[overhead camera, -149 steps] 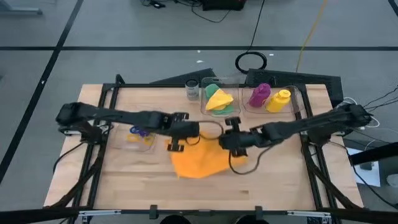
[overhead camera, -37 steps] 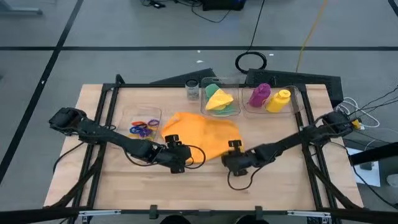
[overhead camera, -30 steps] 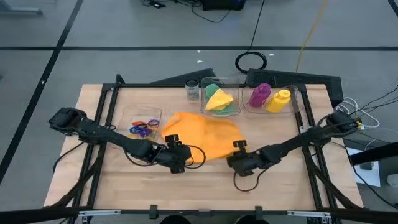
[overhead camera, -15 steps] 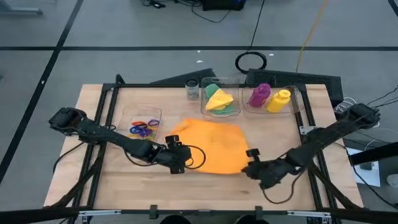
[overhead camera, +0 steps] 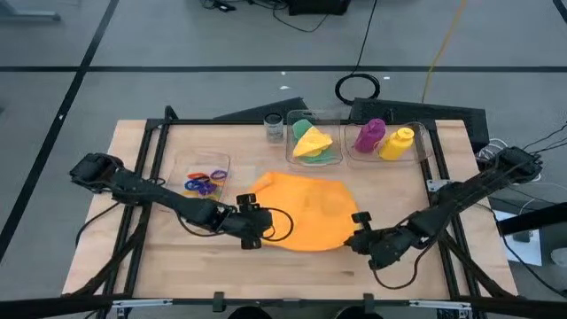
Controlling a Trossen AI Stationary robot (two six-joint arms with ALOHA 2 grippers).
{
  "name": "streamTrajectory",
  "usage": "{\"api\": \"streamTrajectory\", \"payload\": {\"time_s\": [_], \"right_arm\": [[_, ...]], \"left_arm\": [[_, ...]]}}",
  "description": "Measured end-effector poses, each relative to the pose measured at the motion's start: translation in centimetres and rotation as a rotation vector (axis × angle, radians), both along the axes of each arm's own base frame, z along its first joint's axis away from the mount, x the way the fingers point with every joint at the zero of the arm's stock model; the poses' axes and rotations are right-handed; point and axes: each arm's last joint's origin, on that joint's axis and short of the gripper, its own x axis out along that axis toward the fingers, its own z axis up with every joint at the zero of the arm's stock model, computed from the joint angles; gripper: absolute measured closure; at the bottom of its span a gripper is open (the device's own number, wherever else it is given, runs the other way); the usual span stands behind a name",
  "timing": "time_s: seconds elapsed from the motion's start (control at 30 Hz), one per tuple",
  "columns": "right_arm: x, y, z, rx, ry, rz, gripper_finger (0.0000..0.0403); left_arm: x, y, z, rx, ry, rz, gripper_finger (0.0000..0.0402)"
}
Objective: Pick & Place Sports Items
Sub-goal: Fold the orange towel
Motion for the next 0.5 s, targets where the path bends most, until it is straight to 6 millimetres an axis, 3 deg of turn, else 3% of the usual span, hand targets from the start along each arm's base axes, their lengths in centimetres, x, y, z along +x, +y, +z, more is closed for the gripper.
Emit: {"api": "streamTrajectory", "payload": {"time_s": [0.27, 0.5], "right_arm": [[0.5, -0.6, 0.0, -0.011, 0.006, 0.014, 0.0394], [0.8, -1.0, 0.0, 0.035, 0.030, 0.007, 0.0321]], "left_arm": [[0.3, 0.8, 0.0, -0.046, 0.017, 0.001, 0.0172], [0.5, 1.1, -0.1, -0.088, 0.034, -0.012, 0.0172]]}}
